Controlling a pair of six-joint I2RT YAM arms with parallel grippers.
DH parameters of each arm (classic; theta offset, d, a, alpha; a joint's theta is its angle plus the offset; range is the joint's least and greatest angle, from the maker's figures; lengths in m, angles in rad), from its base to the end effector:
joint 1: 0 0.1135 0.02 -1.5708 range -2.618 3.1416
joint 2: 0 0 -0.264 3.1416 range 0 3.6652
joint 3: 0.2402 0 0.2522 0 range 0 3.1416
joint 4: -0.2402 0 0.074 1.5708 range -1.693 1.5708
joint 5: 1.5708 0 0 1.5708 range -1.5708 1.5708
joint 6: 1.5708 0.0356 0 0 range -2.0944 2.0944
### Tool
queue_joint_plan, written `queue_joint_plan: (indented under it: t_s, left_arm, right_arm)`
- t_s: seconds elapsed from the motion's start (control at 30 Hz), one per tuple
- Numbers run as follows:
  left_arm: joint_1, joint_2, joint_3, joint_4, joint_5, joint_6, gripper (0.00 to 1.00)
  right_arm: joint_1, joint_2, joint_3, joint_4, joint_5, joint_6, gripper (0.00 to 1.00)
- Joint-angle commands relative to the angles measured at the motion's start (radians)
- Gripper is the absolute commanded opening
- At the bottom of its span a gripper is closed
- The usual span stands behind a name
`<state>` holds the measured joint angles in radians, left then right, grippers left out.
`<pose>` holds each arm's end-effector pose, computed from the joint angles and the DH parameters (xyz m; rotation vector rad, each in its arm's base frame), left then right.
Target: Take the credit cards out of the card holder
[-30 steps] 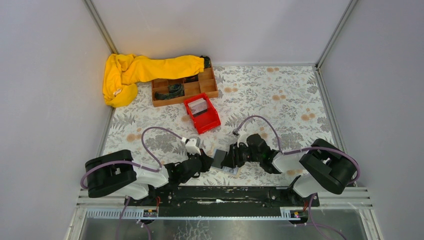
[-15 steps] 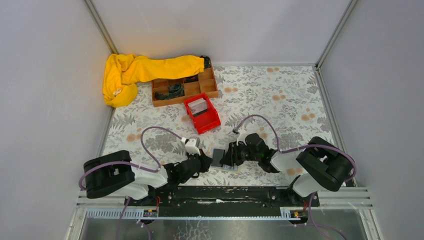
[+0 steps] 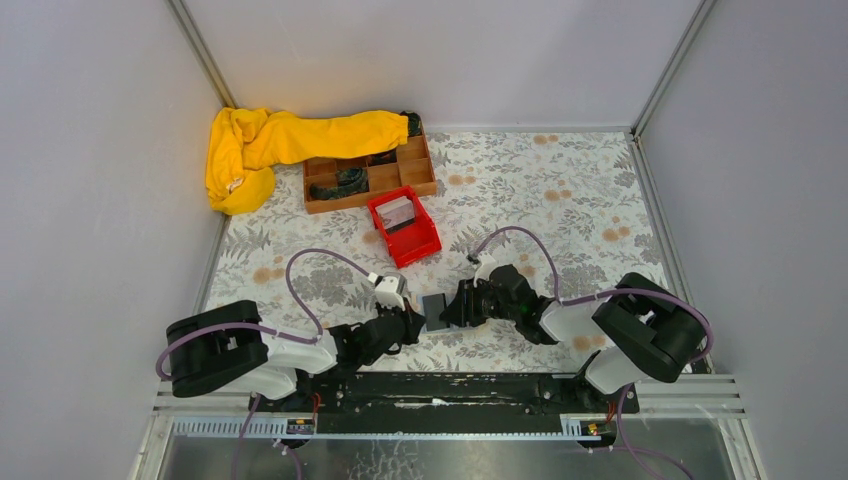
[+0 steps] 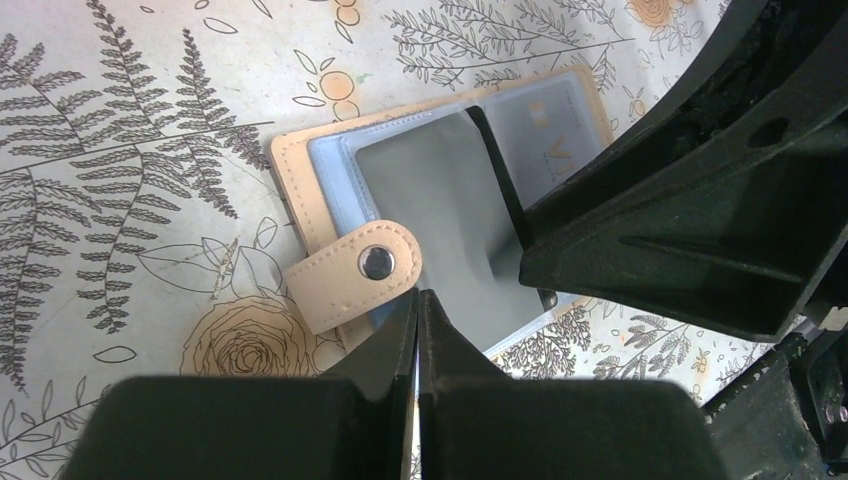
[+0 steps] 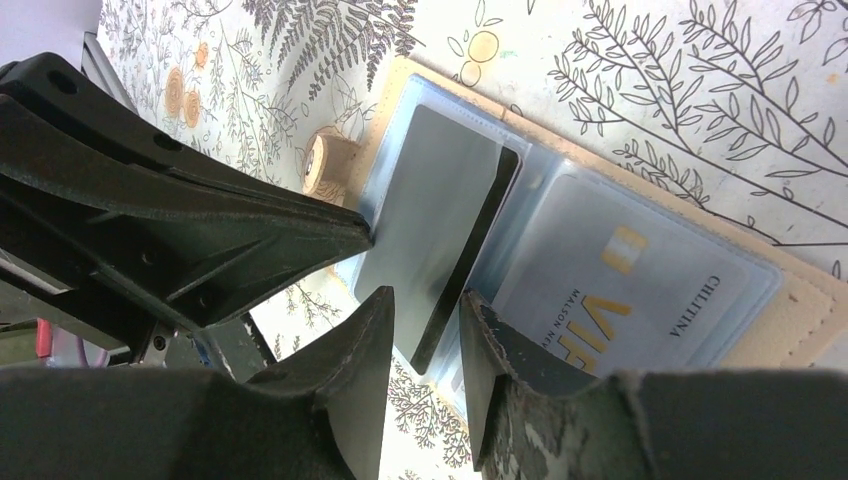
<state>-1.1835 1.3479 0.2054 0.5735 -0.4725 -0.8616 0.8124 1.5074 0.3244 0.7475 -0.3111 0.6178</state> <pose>0.0932 -0.1856 0.1161 0.0645 2.1565 -0.7310 0.1635 0.1884 0.1274 -0.4315 2.1626 1.1773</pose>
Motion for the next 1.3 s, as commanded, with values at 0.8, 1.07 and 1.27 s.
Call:
queue_joint_plan:
  t_s: [0.8, 1.07, 1.27]
  left_arm:
    - [-0.004, -0.063, -0.029, -0.013, -0.002, -0.003, 0.0]
    - [-0.004, -0.061, -0.034, -0.014, -0.011, -0.012, 0.0]
    - [-0.005, -0.082, -0.034, -0.033, -0.014, -0.011, 0.0]
  right_arm:
    - [0.014, -0.006, 0.079, 0.013, -0.074, 0.143, 0.37]
    - [0.014, -0.037, 0.072, -0.007, -0.069, 0.135, 0.37]
    - [0.012, -0.066, 0.075, -0.066, -0.035, 0.108, 0.37]
